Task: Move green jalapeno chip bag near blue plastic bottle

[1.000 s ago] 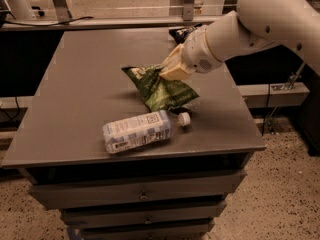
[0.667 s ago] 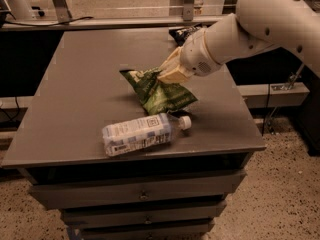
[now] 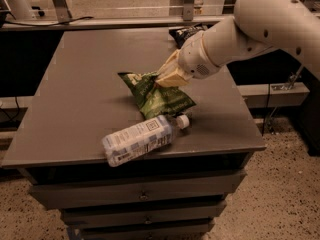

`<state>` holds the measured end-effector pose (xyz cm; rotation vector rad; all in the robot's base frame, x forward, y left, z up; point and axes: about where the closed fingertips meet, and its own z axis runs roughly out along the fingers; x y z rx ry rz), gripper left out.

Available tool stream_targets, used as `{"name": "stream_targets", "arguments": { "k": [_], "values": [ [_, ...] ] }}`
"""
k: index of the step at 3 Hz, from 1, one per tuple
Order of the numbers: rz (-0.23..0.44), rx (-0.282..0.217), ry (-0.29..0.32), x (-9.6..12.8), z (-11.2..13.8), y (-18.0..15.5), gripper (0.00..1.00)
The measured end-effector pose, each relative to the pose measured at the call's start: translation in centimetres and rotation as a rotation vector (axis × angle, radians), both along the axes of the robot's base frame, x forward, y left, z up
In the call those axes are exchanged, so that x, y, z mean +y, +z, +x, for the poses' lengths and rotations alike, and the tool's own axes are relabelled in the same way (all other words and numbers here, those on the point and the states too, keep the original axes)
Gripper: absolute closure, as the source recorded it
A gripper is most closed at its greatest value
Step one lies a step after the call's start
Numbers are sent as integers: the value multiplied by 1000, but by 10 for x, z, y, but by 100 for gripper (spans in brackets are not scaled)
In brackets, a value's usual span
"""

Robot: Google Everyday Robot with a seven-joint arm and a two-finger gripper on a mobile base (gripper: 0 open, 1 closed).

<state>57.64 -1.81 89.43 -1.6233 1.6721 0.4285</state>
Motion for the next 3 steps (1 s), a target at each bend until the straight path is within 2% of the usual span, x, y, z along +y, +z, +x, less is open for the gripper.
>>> {"name": "stream_targets", "arguments": {
  "k": [1, 2, 3],
  "values": [
    [1, 5, -1, 1, -1, -1, 13],
    [2, 8, -3, 2, -2, -2, 0],
    [50, -5, -48, -9, 0, 5, 0]
  ]
}}
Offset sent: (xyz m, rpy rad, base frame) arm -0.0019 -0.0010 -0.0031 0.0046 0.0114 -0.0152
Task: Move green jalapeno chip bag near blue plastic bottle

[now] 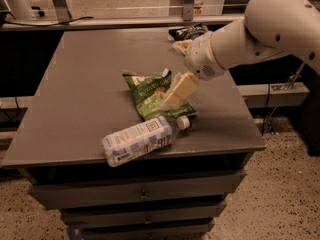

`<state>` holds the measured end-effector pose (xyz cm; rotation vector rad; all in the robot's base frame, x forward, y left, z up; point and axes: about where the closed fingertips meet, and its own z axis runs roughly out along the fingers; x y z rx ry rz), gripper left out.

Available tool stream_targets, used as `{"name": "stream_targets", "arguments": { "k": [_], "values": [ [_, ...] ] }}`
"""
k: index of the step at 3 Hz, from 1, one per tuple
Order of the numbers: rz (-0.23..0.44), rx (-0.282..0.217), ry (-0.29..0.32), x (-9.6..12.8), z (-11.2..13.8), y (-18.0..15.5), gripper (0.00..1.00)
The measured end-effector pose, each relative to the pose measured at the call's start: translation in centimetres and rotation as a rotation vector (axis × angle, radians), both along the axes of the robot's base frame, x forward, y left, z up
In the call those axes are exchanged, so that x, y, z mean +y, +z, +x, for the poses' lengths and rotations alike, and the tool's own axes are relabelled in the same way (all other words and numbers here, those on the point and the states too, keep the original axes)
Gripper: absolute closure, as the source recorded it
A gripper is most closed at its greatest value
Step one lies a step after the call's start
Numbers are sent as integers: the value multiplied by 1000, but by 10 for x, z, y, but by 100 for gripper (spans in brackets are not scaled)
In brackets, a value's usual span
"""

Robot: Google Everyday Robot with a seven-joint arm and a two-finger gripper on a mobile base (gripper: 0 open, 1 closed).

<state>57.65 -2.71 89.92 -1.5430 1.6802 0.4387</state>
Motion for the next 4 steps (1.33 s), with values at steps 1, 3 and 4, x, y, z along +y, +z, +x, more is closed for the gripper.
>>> {"name": "stream_targets", "arguments": {
  "k": [1, 3, 4],
  "values": [
    [89, -41, -69, -33, 9, 20, 0],
    [86, -52, -88, -47, 13, 23, 0],
    [24, -87, -125, -84, 28, 40, 0]
  ]
}}
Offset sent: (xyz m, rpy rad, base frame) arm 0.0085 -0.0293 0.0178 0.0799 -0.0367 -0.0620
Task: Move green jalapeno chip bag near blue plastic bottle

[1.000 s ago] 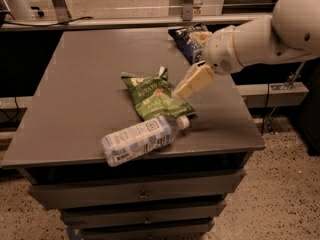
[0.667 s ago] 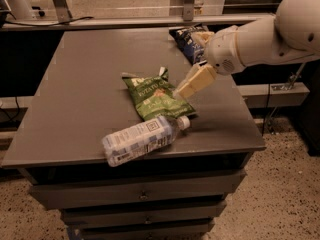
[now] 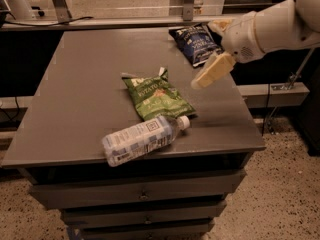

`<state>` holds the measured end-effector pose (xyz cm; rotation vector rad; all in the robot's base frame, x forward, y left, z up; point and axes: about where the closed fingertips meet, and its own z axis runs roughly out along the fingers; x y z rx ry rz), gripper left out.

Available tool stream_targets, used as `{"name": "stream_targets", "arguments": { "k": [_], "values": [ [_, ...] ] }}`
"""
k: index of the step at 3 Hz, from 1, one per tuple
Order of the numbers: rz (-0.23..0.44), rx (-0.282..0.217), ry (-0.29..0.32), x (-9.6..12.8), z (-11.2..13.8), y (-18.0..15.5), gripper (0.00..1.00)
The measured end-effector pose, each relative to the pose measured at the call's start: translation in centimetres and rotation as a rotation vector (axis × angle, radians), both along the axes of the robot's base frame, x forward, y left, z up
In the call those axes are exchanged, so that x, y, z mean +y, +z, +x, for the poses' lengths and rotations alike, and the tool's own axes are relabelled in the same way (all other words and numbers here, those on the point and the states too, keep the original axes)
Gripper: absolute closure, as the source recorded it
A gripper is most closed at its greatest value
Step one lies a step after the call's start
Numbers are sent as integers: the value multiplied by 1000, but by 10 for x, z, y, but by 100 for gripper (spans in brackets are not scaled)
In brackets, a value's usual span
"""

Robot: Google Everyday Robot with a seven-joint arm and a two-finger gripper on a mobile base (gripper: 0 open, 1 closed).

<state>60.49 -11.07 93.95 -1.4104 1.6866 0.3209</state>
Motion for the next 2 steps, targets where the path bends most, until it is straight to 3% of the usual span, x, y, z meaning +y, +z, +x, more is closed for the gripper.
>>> {"name": "stream_targets", "arguments": {
  "k": [1, 2],
  "values": [
    [-60, -53, -74, -63, 15, 32, 0],
    [-57, -84, -88, -69, 17, 50, 0]
  ]
}}
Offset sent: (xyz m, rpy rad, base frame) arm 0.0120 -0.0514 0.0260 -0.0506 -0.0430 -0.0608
